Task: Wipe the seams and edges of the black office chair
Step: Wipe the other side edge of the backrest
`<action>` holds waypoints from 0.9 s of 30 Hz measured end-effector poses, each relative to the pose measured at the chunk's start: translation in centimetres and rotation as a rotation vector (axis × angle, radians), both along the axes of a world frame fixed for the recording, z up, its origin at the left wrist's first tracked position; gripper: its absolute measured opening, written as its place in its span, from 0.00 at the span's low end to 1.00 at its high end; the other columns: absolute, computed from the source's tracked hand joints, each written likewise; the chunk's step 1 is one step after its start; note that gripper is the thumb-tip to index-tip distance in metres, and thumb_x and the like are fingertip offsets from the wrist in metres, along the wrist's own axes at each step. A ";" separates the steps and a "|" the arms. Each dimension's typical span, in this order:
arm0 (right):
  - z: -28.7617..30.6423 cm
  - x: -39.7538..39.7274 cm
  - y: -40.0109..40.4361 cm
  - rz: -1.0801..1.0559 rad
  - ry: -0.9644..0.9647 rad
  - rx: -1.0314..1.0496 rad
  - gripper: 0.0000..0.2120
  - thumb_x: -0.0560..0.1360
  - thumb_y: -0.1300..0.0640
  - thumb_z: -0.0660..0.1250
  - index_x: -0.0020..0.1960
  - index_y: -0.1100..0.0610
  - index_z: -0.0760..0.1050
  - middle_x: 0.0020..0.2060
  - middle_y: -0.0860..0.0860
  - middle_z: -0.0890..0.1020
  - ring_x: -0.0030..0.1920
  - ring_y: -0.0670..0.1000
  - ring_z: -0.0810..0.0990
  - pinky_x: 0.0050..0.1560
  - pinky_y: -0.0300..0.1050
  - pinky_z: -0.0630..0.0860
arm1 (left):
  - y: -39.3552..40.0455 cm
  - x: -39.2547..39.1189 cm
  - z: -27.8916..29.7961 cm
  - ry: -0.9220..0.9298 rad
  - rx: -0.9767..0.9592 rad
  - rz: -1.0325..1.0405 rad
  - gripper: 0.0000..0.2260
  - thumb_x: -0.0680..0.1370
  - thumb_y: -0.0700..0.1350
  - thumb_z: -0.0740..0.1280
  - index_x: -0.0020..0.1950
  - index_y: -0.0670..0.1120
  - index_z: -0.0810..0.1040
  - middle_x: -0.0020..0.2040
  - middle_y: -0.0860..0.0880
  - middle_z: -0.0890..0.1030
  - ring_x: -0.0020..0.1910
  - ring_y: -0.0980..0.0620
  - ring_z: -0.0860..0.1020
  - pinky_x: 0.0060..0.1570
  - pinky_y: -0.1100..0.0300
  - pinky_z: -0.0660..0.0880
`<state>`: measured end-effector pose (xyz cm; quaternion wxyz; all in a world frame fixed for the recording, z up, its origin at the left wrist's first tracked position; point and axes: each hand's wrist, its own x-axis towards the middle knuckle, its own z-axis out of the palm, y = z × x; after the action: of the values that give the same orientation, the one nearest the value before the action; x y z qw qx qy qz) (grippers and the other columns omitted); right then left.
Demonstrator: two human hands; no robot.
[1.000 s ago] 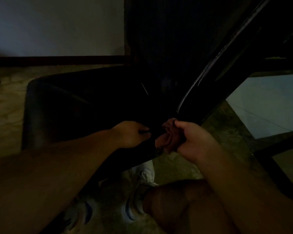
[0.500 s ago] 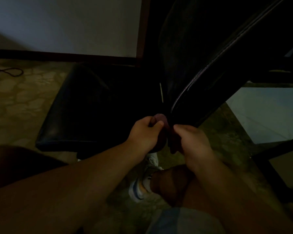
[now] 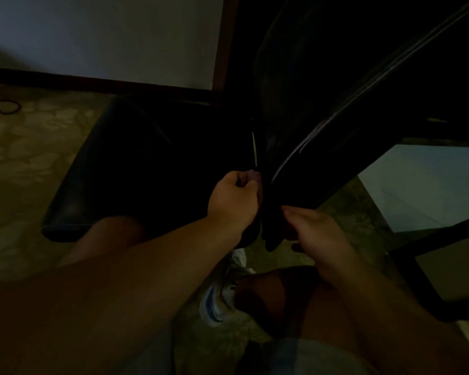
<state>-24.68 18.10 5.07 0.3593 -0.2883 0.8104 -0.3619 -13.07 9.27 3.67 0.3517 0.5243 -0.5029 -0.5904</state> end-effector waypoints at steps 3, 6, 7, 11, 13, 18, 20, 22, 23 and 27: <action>0.3 -1.0 -0.2 0.243 0.442 0.116 0.15 0.79 0.45 0.63 0.66 0.41 0.73 0.50 0.44 0.81 0.45 0.43 0.78 0.40 0.39 0.73 | -0.2 -0.7 -1.4 -0.008 0.032 -0.006 0.08 0.84 0.50 0.63 0.47 0.51 0.75 0.44 0.51 0.79 0.45 0.51 0.79 0.53 0.49 0.79; -0.1 -1.7 -0.3 0.388 0.727 0.157 0.16 0.77 0.44 0.65 0.61 0.40 0.64 0.40 0.44 0.79 0.37 0.45 0.78 0.37 0.47 0.78 | 0.5 -2.3 -2.3 0.025 0.064 0.006 0.08 0.84 0.49 0.63 0.45 0.52 0.73 0.46 0.48 0.80 0.47 0.47 0.79 0.56 0.45 0.79; 0.0 -2.0 -0.6 0.374 0.740 0.162 0.15 0.77 0.43 0.65 0.59 0.39 0.63 0.39 0.44 0.78 0.36 0.46 0.79 0.37 0.49 0.79 | 0.7 -2.9 -2.6 0.027 0.064 0.017 0.08 0.84 0.48 0.63 0.45 0.53 0.73 0.46 0.49 0.80 0.47 0.49 0.80 0.56 0.45 0.79; 0.2 -2.8 -1.7 0.321 0.819 0.170 0.12 0.77 0.40 0.63 0.55 0.41 0.64 0.37 0.44 0.78 0.36 0.47 0.78 0.37 0.48 0.78 | 1.3 -4.6 -2.9 0.166 0.133 0.037 0.09 0.83 0.48 0.65 0.45 0.60 0.75 0.48 0.57 0.81 0.51 0.56 0.81 0.59 0.49 0.79; -0.3 -2.7 -2.1 0.271 0.851 0.157 0.13 0.77 0.39 0.61 0.55 0.42 0.63 0.36 0.44 0.77 0.35 0.47 0.77 0.35 0.46 0.77 | 1.1 -5.2 -2.9 0.216 0.143 0.053 0.10 0.83 0.47 0.65 0.46 0.61 0.75 0.49 0.57 0.81 0.52 0.57 0.81 0.59 0.50 0.79; -2.4 -2.9 -3.0 0.179 0.841 0.051 0.14 0.77 0.38 0.60 0.56 0.43 0.61 0.35 0.47 0.76 0.34 0.47 0.76 0.29 0.42 0.67 | -0.3 -6.1 -3.4 0.259 0.136 0.049 0.06 0.84 0.47 0.65 0.53 0.57 0.79 0.52 0.56 0.83 0.53 0.57 0.81 0.60 0.52 0.79; -2.8 -3.0 -3.2 0.151 0.811 0.010 0.12 0.78 0.39 0.59 0.56 0.43 0.62 0.35 0.47 0.76 0.33 0.46 0.75 0.29 0.42 0.66 | -0.7 -6.2 -3.8 0.241 0.098 0.031 0.06 0.83 0.48 0.64 0.50 0.59 0.78 0.50 0.56 0.83 0.52 0.57 0.82 0.58 0.51 0.80; -3.1 -3.2 -3.4 0.133 0.790 -0.030 0.10 0.78 0.40 0.58 0.55 0.43 0.63 0.35 0.48 0.76 0.33 0.47 0.76 0.29 0.42 0.66 | -1.1 -6.3 -4.0 0.197 0.016 0.003 0.08 0.83 0.49 0.64 0.44 0.58 0.76 0.43 0.56 0.81 0.45 0.59 0.81 0.49 0.54 0.80; -3.1 -3.2 -3.5 0.130 0.789 -0.041 0.10 0.78 0.40 0.58 0.55 0.43 0.63 0.35 0.48 0.76 0.33 0.47 0.76 0.29 0.42 0.66 | -1.2 -6.2 -4.0 0.172 -0.033 -0.020 0.10 0.83 0.49 0.64 0.41 0.56 0.73 0.38 0.56 0.78 0.39 0.60 0.79 0.43 0.58 0.77; -3.2 -3.3 -3.8 0.115 0.795 -0.035 0.11 0.79 0.38 0.57 0.55 0.43 0.63 0.36 0.47 0.76 0.35 0.48 0.76 0.30 0.43 0.69 | -1.6 -5.7 -3.3 0.108 -0.160 -0.088 0.13 0.83 0.49 0.64 0.39 0.53 0.70 0.33 0.54 0.73 0.31 0.61 0.74 0.33 0.64 0.69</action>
<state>-27.98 14.29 1.89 0.0323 -0.4567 0.8625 -0.2154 -18.77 7.69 0.37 0.3928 0.4395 -0.5511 -0.5906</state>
